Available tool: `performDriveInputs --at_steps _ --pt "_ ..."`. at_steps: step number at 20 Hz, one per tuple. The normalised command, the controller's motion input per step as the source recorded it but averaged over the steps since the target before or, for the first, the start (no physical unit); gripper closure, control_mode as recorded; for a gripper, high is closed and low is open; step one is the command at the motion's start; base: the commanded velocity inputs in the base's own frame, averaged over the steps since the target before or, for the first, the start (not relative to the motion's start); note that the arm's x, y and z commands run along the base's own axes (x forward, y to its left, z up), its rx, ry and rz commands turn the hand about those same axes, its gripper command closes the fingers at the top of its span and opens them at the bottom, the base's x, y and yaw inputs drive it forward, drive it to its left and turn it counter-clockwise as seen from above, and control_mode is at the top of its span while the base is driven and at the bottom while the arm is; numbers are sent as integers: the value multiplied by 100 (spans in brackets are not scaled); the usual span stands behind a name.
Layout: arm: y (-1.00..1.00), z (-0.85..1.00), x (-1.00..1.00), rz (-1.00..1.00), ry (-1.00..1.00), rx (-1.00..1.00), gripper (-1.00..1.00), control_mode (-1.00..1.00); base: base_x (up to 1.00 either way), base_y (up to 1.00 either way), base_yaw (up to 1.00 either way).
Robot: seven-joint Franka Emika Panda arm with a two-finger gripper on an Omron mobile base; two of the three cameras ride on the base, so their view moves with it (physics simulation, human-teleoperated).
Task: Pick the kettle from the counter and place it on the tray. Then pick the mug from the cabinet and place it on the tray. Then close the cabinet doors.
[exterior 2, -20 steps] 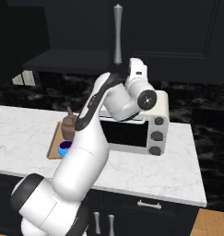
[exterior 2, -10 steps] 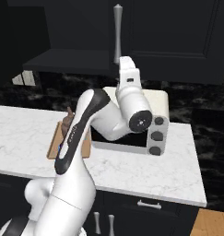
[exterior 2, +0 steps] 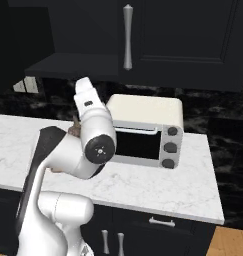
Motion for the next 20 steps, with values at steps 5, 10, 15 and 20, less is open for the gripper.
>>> performDriveInputs --at_steps 5,10,15,20 --pt "63 -44 0 -6 7 -39 -100 -100 0 0 0" --pt "42 -18 0 -37 -1 -33 -100 -100 0 0 0" --pt "6 -7 -4 -57 -13 -42 -100 -100 0 0 0" --pt "-1 -14 -7 -59 -10 -41 -100 -100 0 0 0"
